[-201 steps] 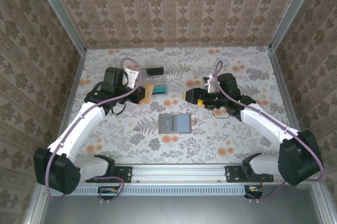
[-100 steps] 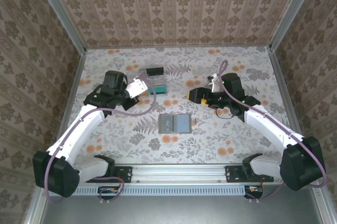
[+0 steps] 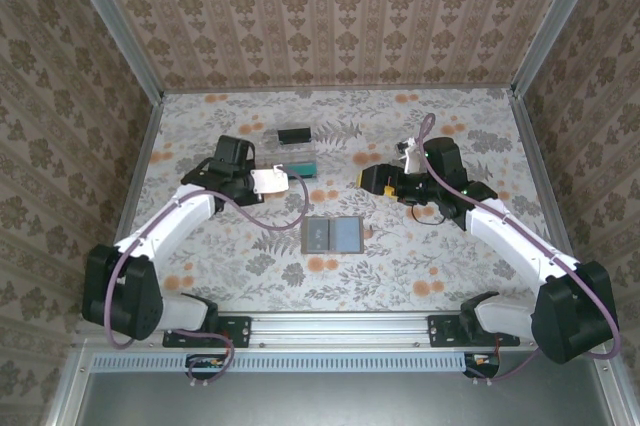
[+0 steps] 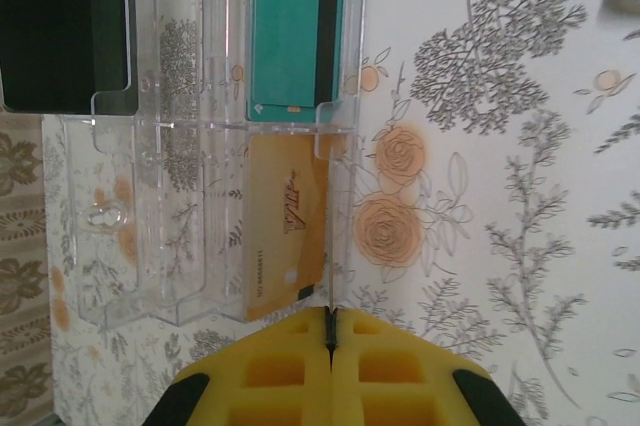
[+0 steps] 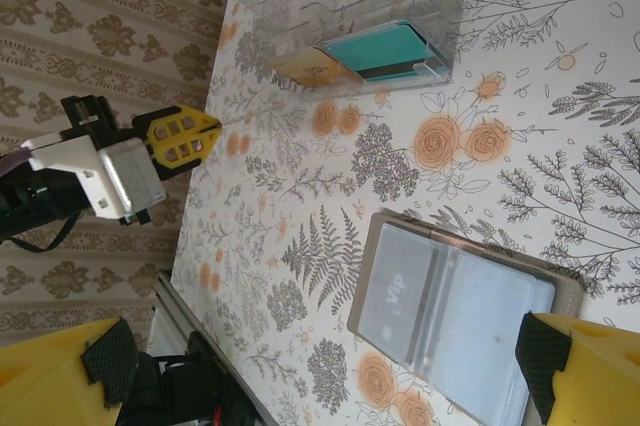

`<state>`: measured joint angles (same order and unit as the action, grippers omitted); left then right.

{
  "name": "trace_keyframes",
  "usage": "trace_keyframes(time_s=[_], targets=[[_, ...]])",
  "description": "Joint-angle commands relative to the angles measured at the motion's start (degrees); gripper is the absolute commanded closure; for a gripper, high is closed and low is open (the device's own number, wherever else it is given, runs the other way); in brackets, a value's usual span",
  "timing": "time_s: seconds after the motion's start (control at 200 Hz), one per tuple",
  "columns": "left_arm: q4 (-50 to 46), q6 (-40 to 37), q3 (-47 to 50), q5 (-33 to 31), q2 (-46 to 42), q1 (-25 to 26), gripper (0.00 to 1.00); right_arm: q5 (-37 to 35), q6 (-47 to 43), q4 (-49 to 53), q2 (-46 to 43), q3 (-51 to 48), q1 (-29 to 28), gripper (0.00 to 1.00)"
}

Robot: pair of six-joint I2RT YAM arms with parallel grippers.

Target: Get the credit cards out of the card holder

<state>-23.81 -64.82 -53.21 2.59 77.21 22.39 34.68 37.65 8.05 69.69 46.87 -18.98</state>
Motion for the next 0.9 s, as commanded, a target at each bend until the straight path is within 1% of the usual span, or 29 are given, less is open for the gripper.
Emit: trace_keyframes(time_s=[0.0, 0.16, 0.275, 0.38, 0.48, 0.895], targets=[[3.73, -4.62, 0.2, -1.89, 2.57, -0.34, 1.0, -0.82, -0.41, 0.27, -0.81, 1.56, 0.44, 0.0], [5.44, -5.32, -0.29, -2.46, 5.27, -0.68, 1.0, -0.85, -0.38, -0.06, -0.13, 1.64, 0.5, 0.0], [6.2, -4.03, -1.38, -2.16, 6.76, -1.25, 1.0, -0.75, -0.38, -0.14, 0.44, 1.81, 0.61, 0.0], [6.6, -4.4, -2.28, -3.28, 8.68, -1.55, 1.0, -0.66, -0.25, -0.29, 0.93, 1.82, 0.66, 0.0], [6.6, -3.74, -3.25, -2.29, 9.86, -1.74, 1.0, -0.43, -0.29, -0.48, 1.39, 1.99, 0.75, 0.0], [7.03, -2.33, -6.45, -1.6, 15.03, -2.25, 1.0, -0.1, -0.11, -0.59, 2.91, 2.51, 1.16, 0.0]])
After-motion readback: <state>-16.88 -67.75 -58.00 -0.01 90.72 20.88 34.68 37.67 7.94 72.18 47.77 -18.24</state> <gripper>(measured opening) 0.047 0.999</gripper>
